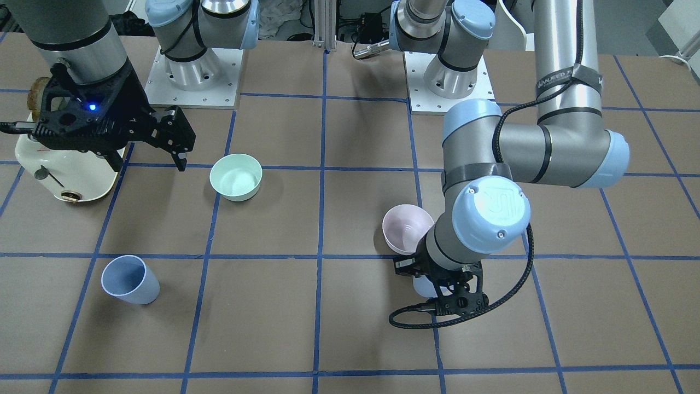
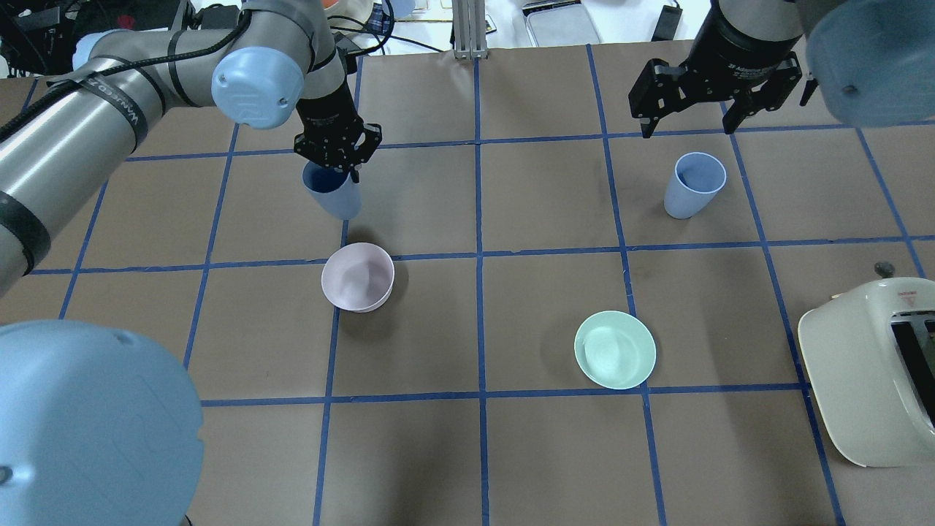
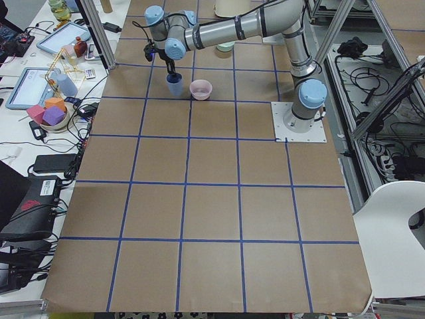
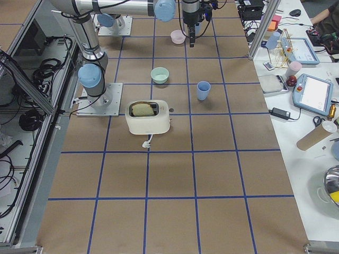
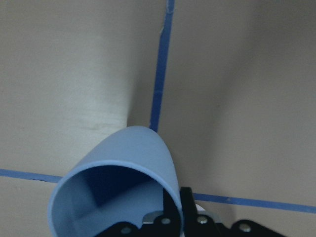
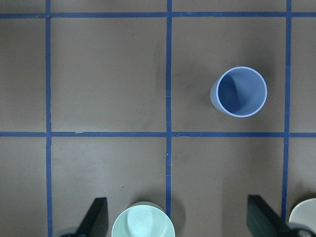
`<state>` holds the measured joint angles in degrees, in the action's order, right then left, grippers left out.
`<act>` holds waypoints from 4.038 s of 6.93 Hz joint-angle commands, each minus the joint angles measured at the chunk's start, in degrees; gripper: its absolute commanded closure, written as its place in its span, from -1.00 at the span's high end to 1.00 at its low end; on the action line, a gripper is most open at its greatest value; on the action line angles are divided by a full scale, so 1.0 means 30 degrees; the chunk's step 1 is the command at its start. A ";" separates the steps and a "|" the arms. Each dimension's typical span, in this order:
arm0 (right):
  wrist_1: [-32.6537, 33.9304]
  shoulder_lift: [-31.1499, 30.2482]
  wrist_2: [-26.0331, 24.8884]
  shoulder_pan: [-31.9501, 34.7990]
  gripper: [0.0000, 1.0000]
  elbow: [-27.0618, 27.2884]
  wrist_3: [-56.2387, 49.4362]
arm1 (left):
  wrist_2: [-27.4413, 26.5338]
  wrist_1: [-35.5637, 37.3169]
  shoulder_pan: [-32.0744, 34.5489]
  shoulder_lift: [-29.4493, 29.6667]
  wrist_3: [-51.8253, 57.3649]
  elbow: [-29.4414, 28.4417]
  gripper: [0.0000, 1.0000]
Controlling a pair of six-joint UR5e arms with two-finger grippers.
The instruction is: Stack blue cups with both arms
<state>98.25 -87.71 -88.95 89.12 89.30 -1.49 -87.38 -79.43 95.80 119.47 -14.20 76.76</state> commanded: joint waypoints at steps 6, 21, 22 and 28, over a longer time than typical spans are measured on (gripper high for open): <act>-0.0056 0.0000 0.0001 -0.0029 1.00 0.0059 -0.0263 | 0.0796 0.0140 0.6915 -0.0238 -1.2287 0.2619 -1.00; 0.5422 0.6622 0.0116 -0.4893 0.93 0.1020 -0.3428 | 0.0181 -0.4283 -0.0026 -0.9027 0.3264 0.2153 1.00; 0.6061 0.6766 0.0495 -0.4893 0.91 0.1287 -0.3428 | -0.0371 -0.3501 -0.0057 -0.9495 0.3240 0.3261 1.00; 0.6067 0.7472 0.0558 -0.4776 -0.79 0.1203 -0.3515 | -0.0757 -0.2760 -0.0965 -1.0232 0.3327 0.4180 1.00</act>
<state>116.44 -64.94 -87.17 74.56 93.14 -11.77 -89.63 -87.66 92.97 88.89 -4.22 89.25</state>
